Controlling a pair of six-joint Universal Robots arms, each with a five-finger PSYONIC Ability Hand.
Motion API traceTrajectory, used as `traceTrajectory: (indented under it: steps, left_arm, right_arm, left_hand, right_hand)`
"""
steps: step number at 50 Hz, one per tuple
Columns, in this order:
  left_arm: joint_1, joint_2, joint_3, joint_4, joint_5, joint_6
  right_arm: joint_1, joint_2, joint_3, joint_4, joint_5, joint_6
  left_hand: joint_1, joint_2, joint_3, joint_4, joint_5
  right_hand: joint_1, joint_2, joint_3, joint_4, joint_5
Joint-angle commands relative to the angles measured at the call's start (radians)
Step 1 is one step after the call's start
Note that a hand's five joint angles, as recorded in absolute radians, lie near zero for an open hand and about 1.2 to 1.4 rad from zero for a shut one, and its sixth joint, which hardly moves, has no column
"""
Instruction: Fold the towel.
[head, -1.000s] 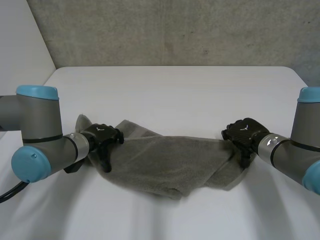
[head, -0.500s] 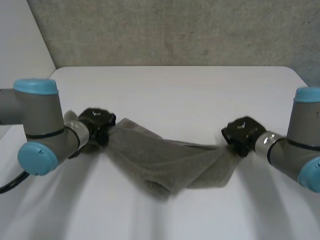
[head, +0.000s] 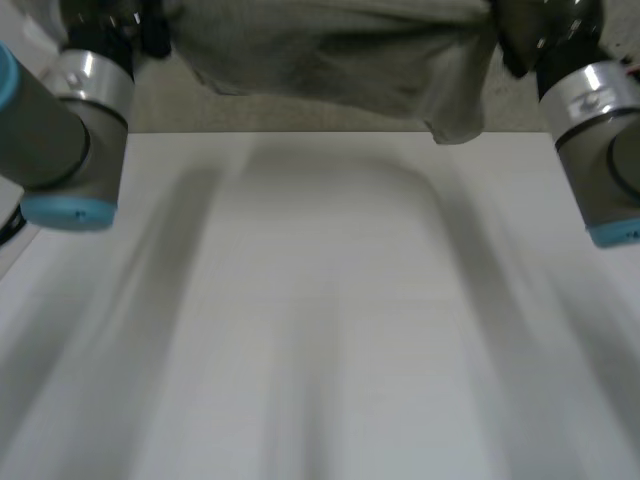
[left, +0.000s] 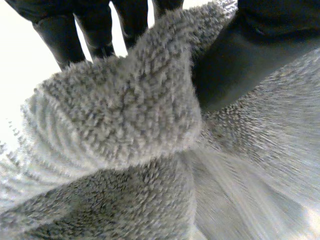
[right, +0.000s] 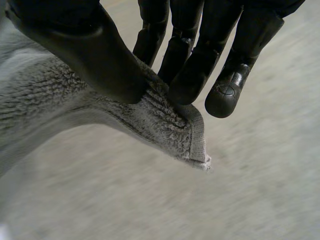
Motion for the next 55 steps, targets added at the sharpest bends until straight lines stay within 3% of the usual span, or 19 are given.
traceTrajectory:
  steps: [1, 6, 11, 15, 18, 25, 30, 38, 44, 55]
  left_arm:
    - [-0.008, -0.059, -0.216, -0.062, 0.008, 0.016]
    - [-0.011, -0.114, -0.293, -0.142, 0.007, 0.048]
    - [-0.025, -0.168, -0.375, -0.264, 0.007, 0.130]
    - [-0.044, -0.159, -0.407, -0.303, 0.008, 0.147]
    - [-0.059, -0.145, -0.425, -0.330, 0.005, 0.148]
    - [-0.093, 0.047, -0.465, -0.381, 0.010, 0.142]
    - [-0.096, 0.111, -0.473, -0.387, 0.031, 0.148]
    - [-0.059, 0.116, -0.450, -0.388, 0.102, 0.157]
    - [-0.011, 0.072, -0.424, -0.390, 0.103, 0.176]
    - [0.084, -0.068, -0.318, -0.464, 0.093, 0.338]
  right_arm:
    - [0.000, 0.073, 0.094, 0.196, -0.077, -0.045]
    - [0.001, 0.122, 0.169, 0.253, -0.082, -0.139]
    - [0.000, 0.205, 0.212, 0.360, -0.068, -0.289]
    - [-0.011, 0.224, 0.212, 0.417, -0.067, -0.316]
    - [-0.013, 0.225, 0.215, 0.438, -0.059, -0.315]
    - [-0.014, 0.167, 0.254, 0.446, -0.036, -0.306]
    - [-0.016, 0.136, 0.293, 0.445, -0.041, -0.306]
    - [-0.016, 0.135, 0.324, 0.445, -0.042, -0.306]
    - [-0.014, 0.136, 0.324, 0.445, -0.044, -0.306]
    - [-0.016, 0.138, 0.323, 0.445, -0.047, -0.306]
  left_hand:
    - [-0.054, -0.100, -0.152, -0.117, -0.268]
    - [-0.054, -0.100, -0.152, -0.117, -0.268]
    - [-0.341, -0.387, -0.439, -0.404, -0.555]
    - [-0.377, -0.422, -0.475, -0.440, -0.591]
    - [-0.524, -0.569, -0.622, -0.586, -0.737]
    - [-1.001, -1.047, -1.099, -1.064, -1.215]
    - [-1.222, -1.268, -1.320, -1.285, -1.436]
    - [-1.231, -1.277, -1.329, -1.294, -1.445]
    - [-1.205, -1.250, -1.303, -1.268, -1.418]
    - [-1.014, -1.060, -1.112, -1.077, -1.228]
  right_hand:
    - [0.073, 0.090, 0.055, 0.050, 0.066]
    - [0.073, 0.090, 0.055, 0.050, 0.066]
    - [0.073, 0.090, 0.055, 0.050, 0.066]
    - [0.073, 0.090, 0.055, 0.050, 0.066]
    - [0.073, 0.090, 0.055, 0.050, 0.066]
    - [0.073, 0.090, 0.055, 0.050, 0.066]
    - [0.073, 0.090, 0.055, 0.050, 0.066]
    - [0.073, 0.090, 0.055, 0.050, 0.066]
    - [0.073, 0.090, 0.055, 0.050, 0.066]
    - [0.073, 0.090, 0.055, 0.050, 0.066]
